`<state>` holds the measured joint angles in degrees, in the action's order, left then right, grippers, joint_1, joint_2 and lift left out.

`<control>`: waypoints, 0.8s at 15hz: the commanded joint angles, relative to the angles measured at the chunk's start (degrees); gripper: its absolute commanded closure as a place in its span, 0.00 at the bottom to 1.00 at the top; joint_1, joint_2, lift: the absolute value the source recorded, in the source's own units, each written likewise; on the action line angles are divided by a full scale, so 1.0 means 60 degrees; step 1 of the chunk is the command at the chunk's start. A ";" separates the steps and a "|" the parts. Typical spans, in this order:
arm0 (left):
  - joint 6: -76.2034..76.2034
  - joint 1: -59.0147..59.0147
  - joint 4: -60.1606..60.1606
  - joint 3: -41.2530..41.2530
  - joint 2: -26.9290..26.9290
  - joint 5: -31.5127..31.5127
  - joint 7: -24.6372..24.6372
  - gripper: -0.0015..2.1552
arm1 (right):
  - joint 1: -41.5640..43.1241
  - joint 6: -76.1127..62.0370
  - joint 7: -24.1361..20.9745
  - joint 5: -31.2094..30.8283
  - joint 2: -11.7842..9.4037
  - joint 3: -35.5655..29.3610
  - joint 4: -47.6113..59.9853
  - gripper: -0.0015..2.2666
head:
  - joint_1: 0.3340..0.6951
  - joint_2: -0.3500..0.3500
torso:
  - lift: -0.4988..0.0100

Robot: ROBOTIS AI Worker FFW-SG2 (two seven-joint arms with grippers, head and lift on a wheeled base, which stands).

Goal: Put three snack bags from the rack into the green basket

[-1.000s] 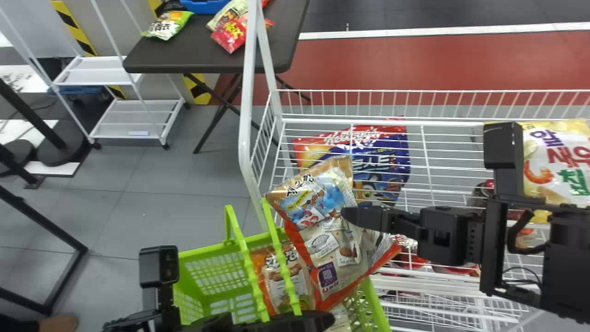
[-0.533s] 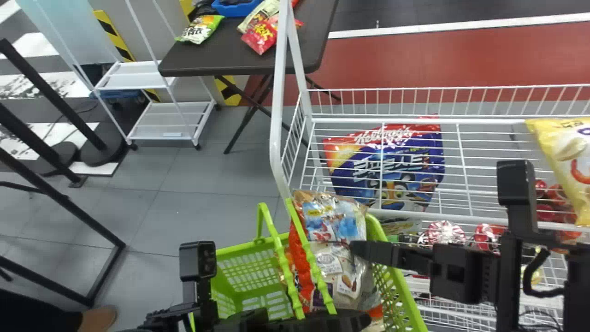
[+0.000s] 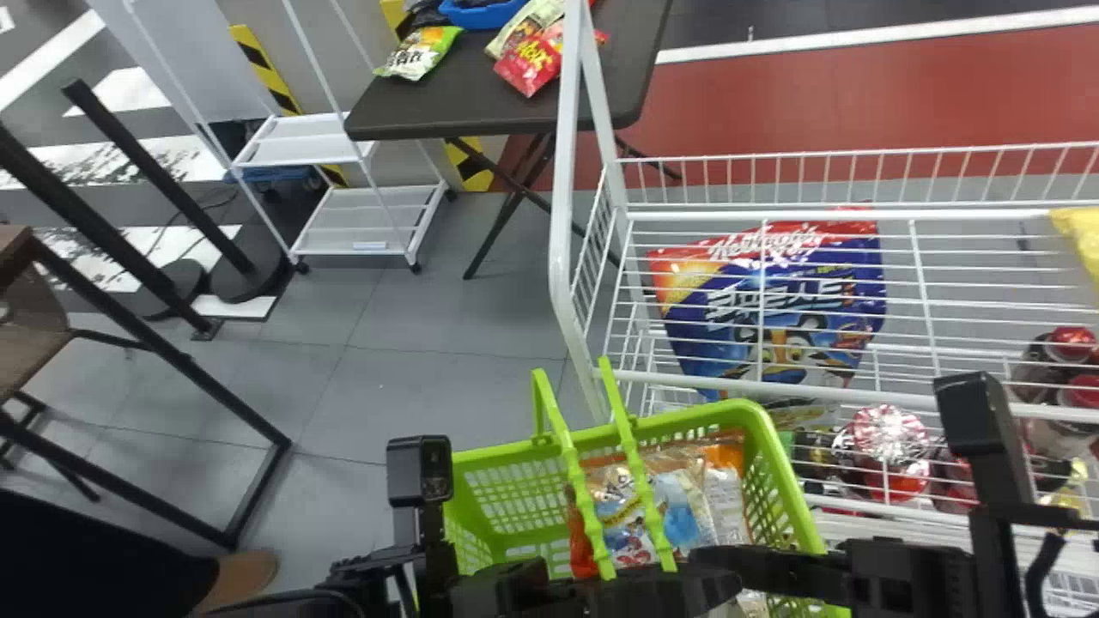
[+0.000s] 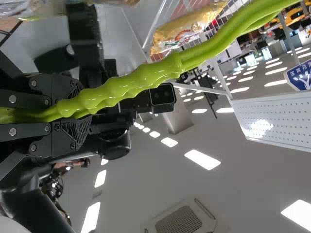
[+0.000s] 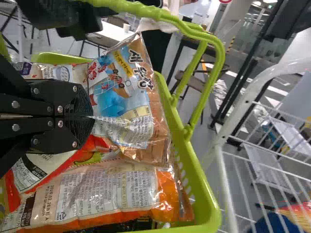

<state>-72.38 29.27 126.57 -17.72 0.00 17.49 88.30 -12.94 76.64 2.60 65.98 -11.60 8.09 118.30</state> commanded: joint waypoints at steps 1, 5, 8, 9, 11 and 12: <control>-0.0030 0.0000 0.0014 -0.0035 -0.0025 0.0014 0.0004 1.00 | -0.0055 -0.0212 0.0137 0.0297 0.0000 -0.0293 -0.0132 0.00 | 1.00 0.97 | 0.98; -0.0059 0.0015 0.0028 -0.0035 -0.0025 0.0014 0.0004 1.00 | 0.0077 -0.1032 0.0533 0.0692 0.0044 -0.1114 -0.0513 0.03 | 1.00 0.93 | 0.98; -0.0059 0.0015 0.0043 -0.0035 -0.0025 0.0000 0.0004 1.00 | 0.0531 -0.1442 0.0709 0.0648 0.0059 -0.1948 -0.0630 0.03 | 1.00 0.81 | 0.98; -0.0059 0.0015 0.0043 -0.0035 -0.0025 0.0014 0.0004 1.00 | 0.0721 -0.1530 0.0958 0.0253 0.0044 -0.2168 -0.0645 0.03 | 1.00 0.78 | 0.98; -0.0059 0.0029 0.0043 -0.0049 -0.0025 0.0014 0.0004 1.00 | 0.0795 -0.3054 0.1338 -0.1417 -0.0190 -0.2095 -0.0616 0.03 | 1.00 0.66 | 0.98; -0.0059 0.0029 0.0028 -0.0049 -0.0025 0.0014 0.0004 1.00 | 0.0663 -0.4138 0.1324 -0.2252 -0.0337 -0.1919 -0.0645 0.03 | 1.00 0.62 | 0.98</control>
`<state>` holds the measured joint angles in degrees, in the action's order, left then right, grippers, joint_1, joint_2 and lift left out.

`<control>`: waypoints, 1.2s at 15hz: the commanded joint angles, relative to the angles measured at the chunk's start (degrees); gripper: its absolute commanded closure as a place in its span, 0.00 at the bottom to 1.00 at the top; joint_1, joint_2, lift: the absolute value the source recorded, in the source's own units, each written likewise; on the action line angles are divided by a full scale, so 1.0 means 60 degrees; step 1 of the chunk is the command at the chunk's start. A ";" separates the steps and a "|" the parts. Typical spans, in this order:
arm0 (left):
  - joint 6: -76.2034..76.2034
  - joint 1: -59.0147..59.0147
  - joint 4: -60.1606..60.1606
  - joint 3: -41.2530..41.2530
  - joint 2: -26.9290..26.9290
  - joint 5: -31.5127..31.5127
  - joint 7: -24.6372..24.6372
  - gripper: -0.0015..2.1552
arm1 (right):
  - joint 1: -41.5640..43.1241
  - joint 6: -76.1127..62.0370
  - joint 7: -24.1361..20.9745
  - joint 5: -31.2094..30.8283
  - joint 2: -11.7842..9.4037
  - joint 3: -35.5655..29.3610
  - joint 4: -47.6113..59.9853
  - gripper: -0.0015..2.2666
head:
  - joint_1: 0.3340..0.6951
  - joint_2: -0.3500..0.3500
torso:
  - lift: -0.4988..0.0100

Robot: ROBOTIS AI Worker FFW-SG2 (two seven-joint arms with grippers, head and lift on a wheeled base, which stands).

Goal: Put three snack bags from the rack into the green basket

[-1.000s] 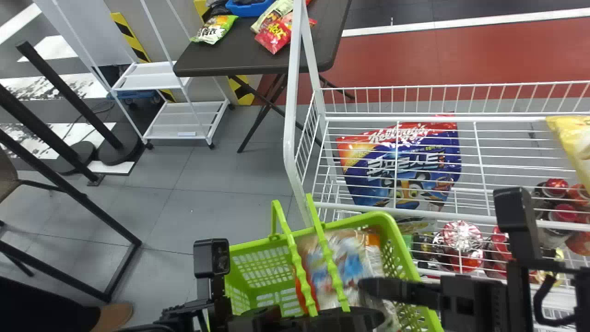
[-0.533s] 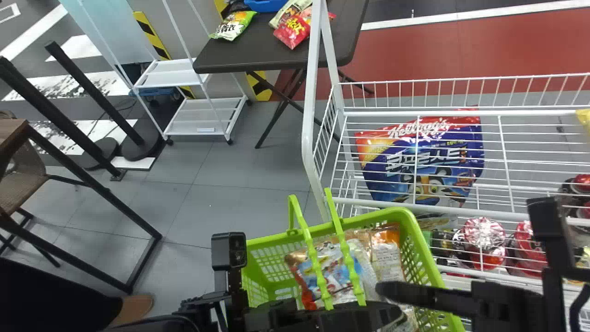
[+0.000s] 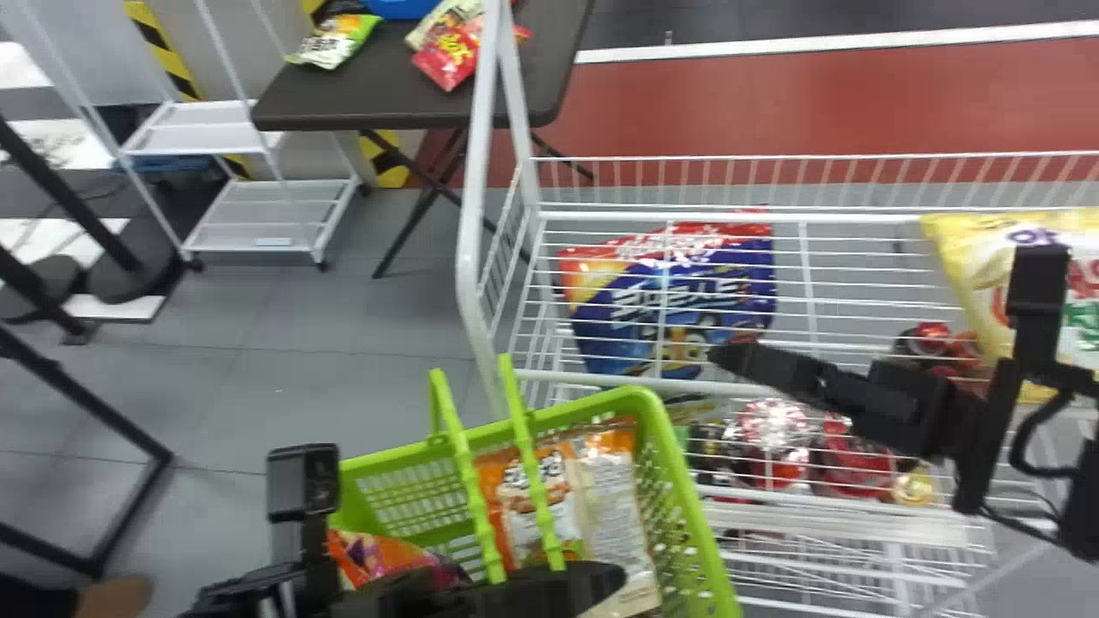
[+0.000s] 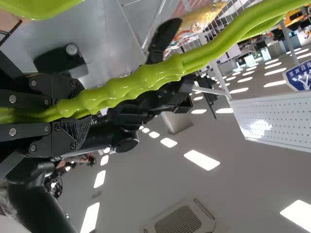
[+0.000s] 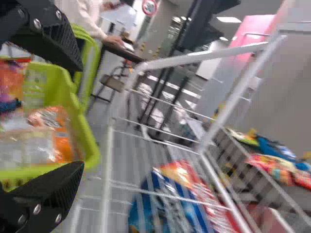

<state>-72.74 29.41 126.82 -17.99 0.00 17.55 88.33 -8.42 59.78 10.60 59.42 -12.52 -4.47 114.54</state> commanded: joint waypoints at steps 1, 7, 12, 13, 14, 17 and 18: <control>0.0029 0.0005 -0.0013 -0.0005 -0.0025 0.0005 0.0001 1.00 | -0.0355 -0.2822 -0.0067 -0.2154 -0.0257 0.0422 -0.0076 0.03 | 1.00 0.58 | 0.98; 0.0029 0.0049 -0.0013 0.0039 -0.0025 0.0005 -0.0014 1.00 | -0.1586 -0.8857 -0.0975 -0.4966 -0.0433 0.1535 -0.1541 0.04 | 1.00 0.31 | 0.98; 0.0059 0.0049 -0.0013 0.0083 -0.0025 0.0005 0.0001 1.00 | -0.2889 -1.1289 -0.1137 -0.5391 -0.0331 0.1535 -0.1776 0.04 | 1.00 0.21 | 0.98; 0.0059 0.0049 -0.0013 0.0083 -0.0025 0.0005 -0.0014 1.00 | -0.3036 -1.1523 -0.1239 -0.5655 -0.0301 0.1550 -0.1776 0.04 | 1.00 0.20 | 0.98; 0.0117 0.0049 -0.0013 0.0098 -0.0025 0.0005 -0.0014 1.00 | -0.3094 -1.1758 -0.1400 -0.5874 -0.0287 0.1594 -0.1819 0.04 | 1.00 0.19 | 0.98; 0.0146 0.0078 -0.0028 0.0127 -0.0025 0.0005 0.0001 1.00 | -0.3461 -1.2226 -0.1737 -0.6153 -0.0228 0.1653 -0.1863 0.04 | 1.00 0.15 | 0.98; 0.0176 0.0078 -0.0028 0.0127 -0.0025 0.0005 0.0015 1.00 | -0.3505 -1.2314 -0.1737 -0.6167 -0.0228 0.1667 -0.1907 0.04 | 1.00 0.15 | 0.98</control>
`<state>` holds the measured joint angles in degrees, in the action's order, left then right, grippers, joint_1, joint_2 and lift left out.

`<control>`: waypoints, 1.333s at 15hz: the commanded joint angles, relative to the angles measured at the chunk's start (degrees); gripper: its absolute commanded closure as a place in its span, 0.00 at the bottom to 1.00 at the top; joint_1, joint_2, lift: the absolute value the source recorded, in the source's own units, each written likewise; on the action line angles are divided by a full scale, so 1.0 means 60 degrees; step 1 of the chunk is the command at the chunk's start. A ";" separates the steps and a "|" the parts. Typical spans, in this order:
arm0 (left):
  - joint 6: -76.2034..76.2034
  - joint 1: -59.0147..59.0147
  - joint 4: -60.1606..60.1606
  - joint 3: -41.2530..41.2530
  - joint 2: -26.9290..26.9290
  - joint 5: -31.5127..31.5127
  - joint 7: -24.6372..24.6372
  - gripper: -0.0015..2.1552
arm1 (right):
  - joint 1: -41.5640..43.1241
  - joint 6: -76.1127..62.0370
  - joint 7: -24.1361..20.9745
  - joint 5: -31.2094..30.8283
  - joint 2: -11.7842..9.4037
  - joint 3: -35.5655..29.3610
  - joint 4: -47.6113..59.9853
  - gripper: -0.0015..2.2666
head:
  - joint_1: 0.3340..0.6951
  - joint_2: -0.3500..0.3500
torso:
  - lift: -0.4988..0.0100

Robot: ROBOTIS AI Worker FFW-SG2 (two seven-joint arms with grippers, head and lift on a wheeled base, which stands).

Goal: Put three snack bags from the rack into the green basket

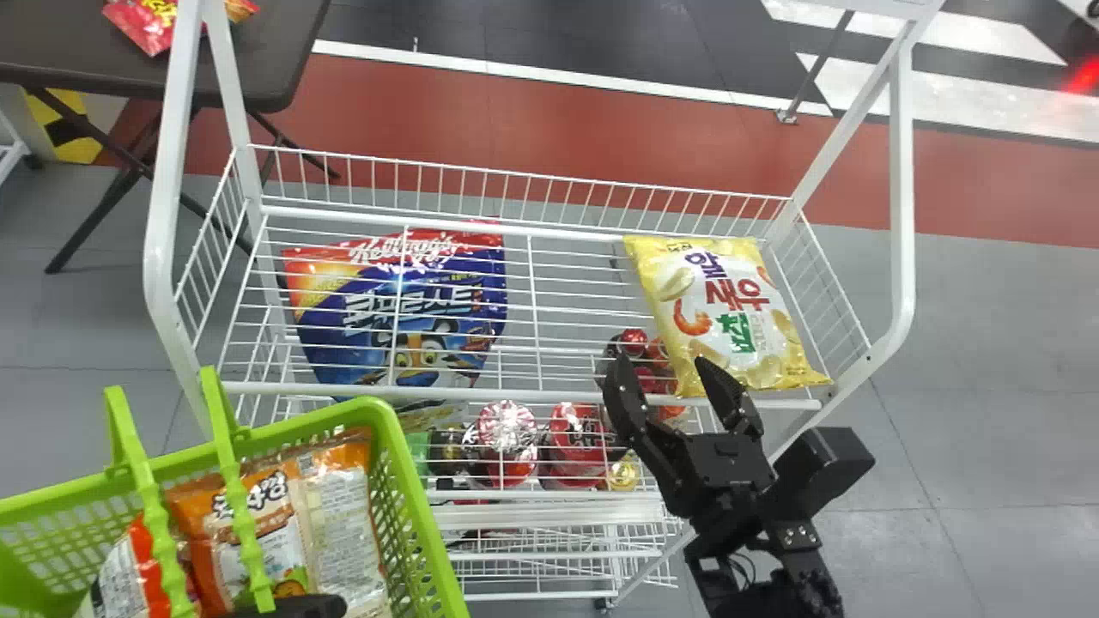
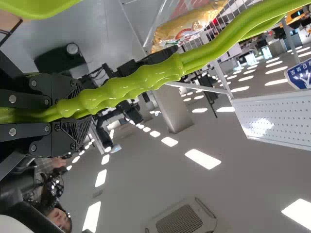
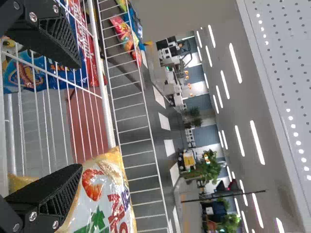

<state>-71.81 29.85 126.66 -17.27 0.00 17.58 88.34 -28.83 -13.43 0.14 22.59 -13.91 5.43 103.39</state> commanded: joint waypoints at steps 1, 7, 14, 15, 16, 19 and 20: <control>0.0022 0.0019 -0.0002 0.0022 -0.0025 0.0015 0.0012 1.00 | -0.0131 -0.0171 0.0006 -0.0045 0.0004 0.0032 -0.0035 0.04 | 1.00 0.14 | 0.98; 0.0052 0.0049 -0.0031 0.0037 -0.0025 0.0030 -0.0002 1.00 | -0.0175 -0.0229 -0.0024 -0.0045 -0.0011 0.0076 -0.0035 0.04 | 1.00 0.13 | 0.98; 0.0022 0.0078 -0.0002 0.0037 -0.0025 0.0030 -0.0002 1.00 | -0.0219 -0.0229 -0.0024 -0.0045 -0.0040 0.0120 -0.0035 0.04 | 1.00 0.14 | 0.98; 0.0022 0.0078 -0.0002 0.0037 -0.0025 0.0030 -0.0002 1.00 | -0.0219 -0.0229 -0.0024 -0.0045 -0.0040 0.0120 -0.0020 0.04 | 1.00 0.14 | 0.98; 0.0022 0.0078 -0.0002 0.0037 -0.0025 0.0030 -0.0002 1.00 | -0.0219 -0.0229 -0.0024 -0.0045 -0.0040 0.0135 -0.0020 0.04 | 1.00 0.14 | 0.98; 0.0022 0.0078 -0.0017 0.0037 -0.0025 0.0030 -0.0061 1.00 | -0.0219 -0.0259 -0.0024 -0.0045 -0.0040 0.0149 -0.0020 0.04 | 1.00 0.14 | 0.98; 0.0022 0.0078 -0.0017 0.0037 -0.0025 0.0030 -0.0046 1.00 | -0.0219 -0.0259 -0.0024 -0.0045 -0.0040 0.0149 -0.0035 0.04 | 1.00 0.14 | 0.98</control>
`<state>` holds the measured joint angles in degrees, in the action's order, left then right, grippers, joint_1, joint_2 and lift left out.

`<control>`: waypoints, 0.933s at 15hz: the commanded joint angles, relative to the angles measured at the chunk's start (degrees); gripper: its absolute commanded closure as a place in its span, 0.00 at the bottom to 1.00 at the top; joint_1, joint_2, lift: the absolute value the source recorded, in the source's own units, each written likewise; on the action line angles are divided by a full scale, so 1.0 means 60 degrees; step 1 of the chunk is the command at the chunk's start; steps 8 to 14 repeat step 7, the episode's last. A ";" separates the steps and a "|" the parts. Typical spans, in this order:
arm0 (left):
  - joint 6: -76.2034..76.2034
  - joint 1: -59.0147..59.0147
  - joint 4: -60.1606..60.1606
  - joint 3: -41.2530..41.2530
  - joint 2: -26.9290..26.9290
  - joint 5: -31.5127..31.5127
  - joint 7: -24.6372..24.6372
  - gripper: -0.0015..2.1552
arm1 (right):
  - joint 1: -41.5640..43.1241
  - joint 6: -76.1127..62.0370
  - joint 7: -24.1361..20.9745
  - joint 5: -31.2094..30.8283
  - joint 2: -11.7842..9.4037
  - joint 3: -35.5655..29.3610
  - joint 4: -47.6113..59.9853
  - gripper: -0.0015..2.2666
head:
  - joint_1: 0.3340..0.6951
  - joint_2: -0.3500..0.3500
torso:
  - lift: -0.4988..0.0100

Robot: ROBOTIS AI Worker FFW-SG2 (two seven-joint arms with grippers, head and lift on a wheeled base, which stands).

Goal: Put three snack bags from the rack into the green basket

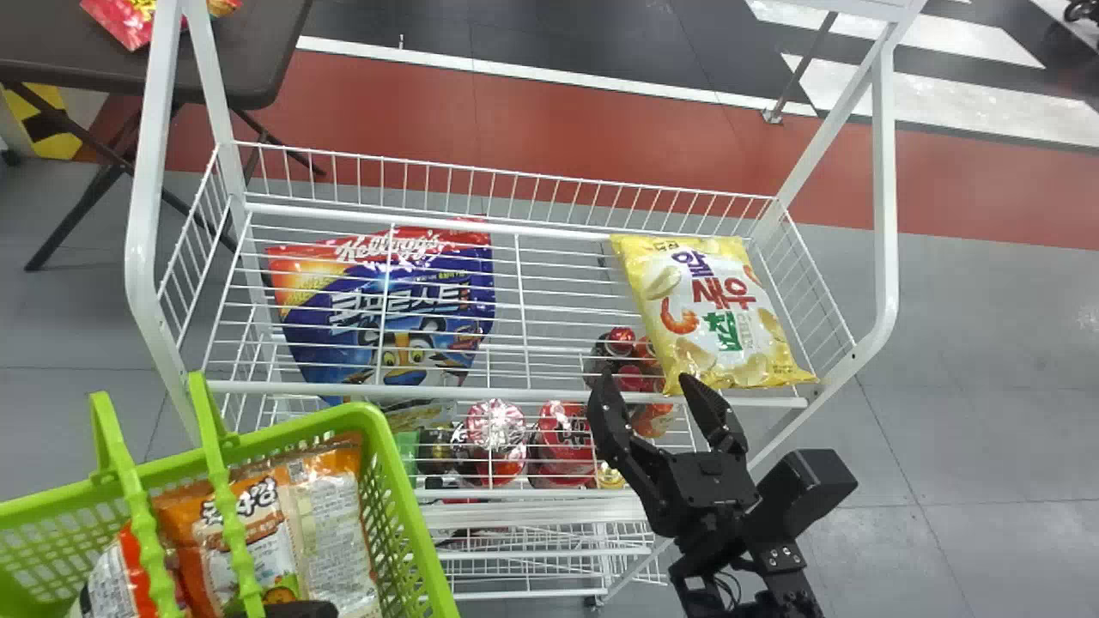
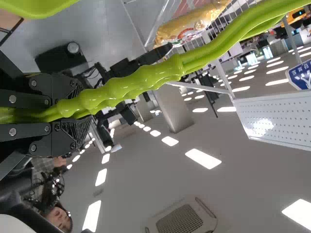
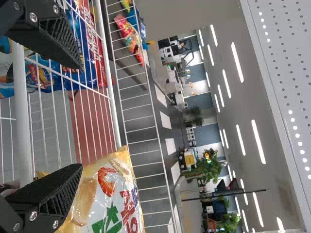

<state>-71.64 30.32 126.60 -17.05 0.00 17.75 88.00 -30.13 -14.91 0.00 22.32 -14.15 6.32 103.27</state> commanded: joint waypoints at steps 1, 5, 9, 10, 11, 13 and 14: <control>0.0022 0.0000 -0.0006 0.0000 -0.0025 0.0000 0.0011 1.00 | -0.0003 -0.0011 0.0000 0.0001 -0.0015 0.0001 -0.0014 0.04 | 1.00 0.14 | 0.98; 0.0022 0.0000 -0.0006 0.0000 -0.0025 0.0000 0.0011 1.00 | 0.0012 -0.0011 0.0000 0.0001 0.0000 0.0001 -0.0014 0.04 | 1.00 0.14 | 0.98; 0.0022 0.0000 -0.0035 0.0000 -0.0025 0.0000 -0.0004 1.00 | 0.0012 -0.0011 0.0000 0.0001 -0.0015 0.0001 -0.0014 0.04 | 1.00 0.14 | 0.98; 0.0022 0.0000 -0.0035 0.0000 -0.0025 0.0000 -0.0004 1.00 | 0.0012 -0.0011 0.0000 0.0001 -0.0015 0.0001 -0.0014 0.04 | 1.00 0.14 | 0.98; 0.0022 0.0000 -0.0035 0.0000 -0.0025 0.0000 -0.0004 1.00 | 0.0012 -0.0011 0.0000 0.0001 -0.0015 0.0001 -0.0014 0.04 | 1.00 0.14 | 0.98; 0.0022 0.0000 -0.0035 0.0000 -0.0025 0.0000 -0.0004 1.00 | 0.0012 -0.0011 0.0000 0.0001 -0.0015 0.0001 -0.0014 0.04 | 1.00 0.14 | 0.98; 0.0022 0.0000 -0.0035 0.0000 -0.0025 0.0000 -0.0004 1.00 | 0.0012 -0.0011 0.0000 0.0001 -0.0015 0.0001 -0.0014 0.04 | 1.00 0.14 | 0.98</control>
